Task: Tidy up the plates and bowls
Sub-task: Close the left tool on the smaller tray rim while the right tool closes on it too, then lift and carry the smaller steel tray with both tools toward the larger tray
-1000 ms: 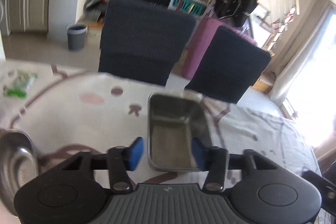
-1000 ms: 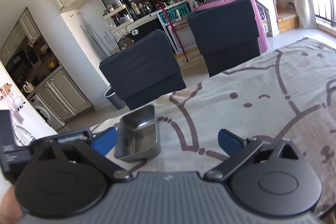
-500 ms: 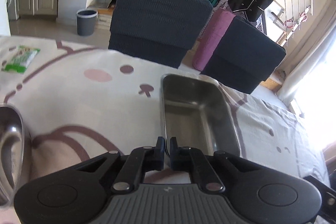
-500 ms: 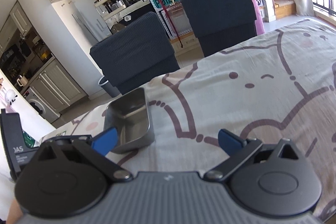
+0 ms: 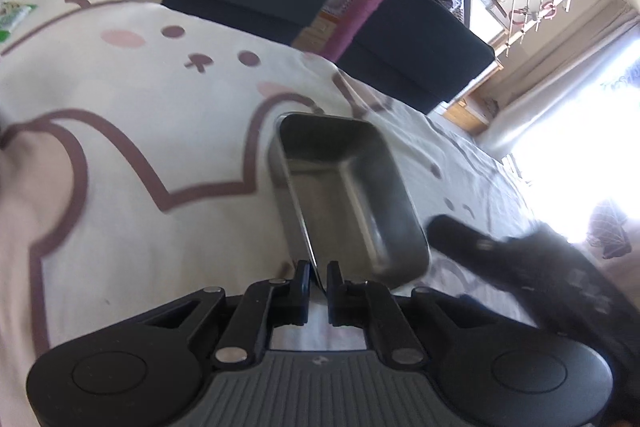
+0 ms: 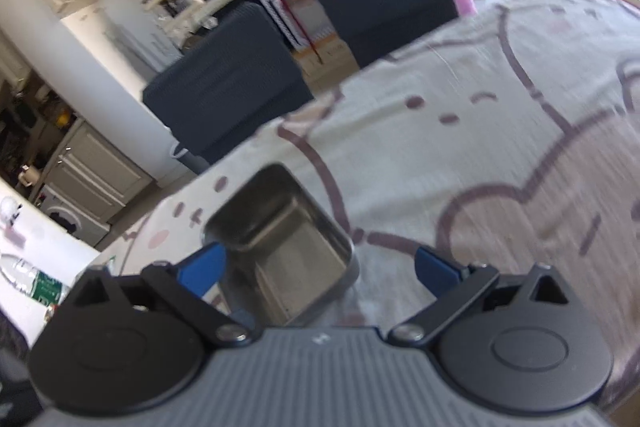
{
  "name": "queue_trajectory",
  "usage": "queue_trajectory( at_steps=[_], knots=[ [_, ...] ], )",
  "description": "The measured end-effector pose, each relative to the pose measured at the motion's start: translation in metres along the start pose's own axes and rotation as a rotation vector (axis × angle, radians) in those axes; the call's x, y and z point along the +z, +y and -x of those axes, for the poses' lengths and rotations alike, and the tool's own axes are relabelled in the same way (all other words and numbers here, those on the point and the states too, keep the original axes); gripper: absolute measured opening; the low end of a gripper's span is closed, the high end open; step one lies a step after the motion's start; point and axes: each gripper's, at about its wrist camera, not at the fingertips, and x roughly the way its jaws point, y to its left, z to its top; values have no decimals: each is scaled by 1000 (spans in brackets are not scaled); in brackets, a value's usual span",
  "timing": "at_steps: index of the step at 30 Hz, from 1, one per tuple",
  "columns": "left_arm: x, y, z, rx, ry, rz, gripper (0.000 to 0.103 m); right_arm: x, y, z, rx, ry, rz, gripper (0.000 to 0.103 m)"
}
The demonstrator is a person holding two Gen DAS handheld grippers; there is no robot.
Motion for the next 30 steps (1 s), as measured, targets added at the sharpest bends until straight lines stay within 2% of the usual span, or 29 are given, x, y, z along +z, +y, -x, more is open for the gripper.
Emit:
queue_trajectory(
  at_steps=[2, 4, 8, 10, 11, 13, 15, 18, 24, 30],
  knots=[
    [-3, -2, -1, -18, 16, 13, 11, -2, -3, -3, 1, 31, -34, 90],
    [-6, -7, -2, -25, 28, 12, 12, -6, -4, -5, -2, 59, -64, 72],
    [-7, -8, -3, -32, 35, 9, 14, -11, -3, -6, -16, 82, -71, 53],
    [-4, -6, -1, -35, 35, 20, 19, -10, -3, -7, -25, 86, -61, 38],
    [-2, -6, 0, -28, 31, 21, 21, -11, -2, -8, -34, 91, -55, 35],
    [2, -6, 3, -6, 17, 3, 34, -11, -2, -13, -45, 113, -31, 23],
    [7, -5, 6, 29, -23, -28, 41, -11, -2, -17, -30, 123, -7, 17],
    [13, -4, 11, 85, -77, -78, 43, -10, 1, -16, -45, 121, 49, 15],
    [23, 3, 12, 70, -109, -109, 43, 3, -8, -11, -95, 96, 116, 7],
    [24, -8, -4, 51, -84, -185, 41, 12, -23, -7, -131, 52, 135, 4]
  ],
)
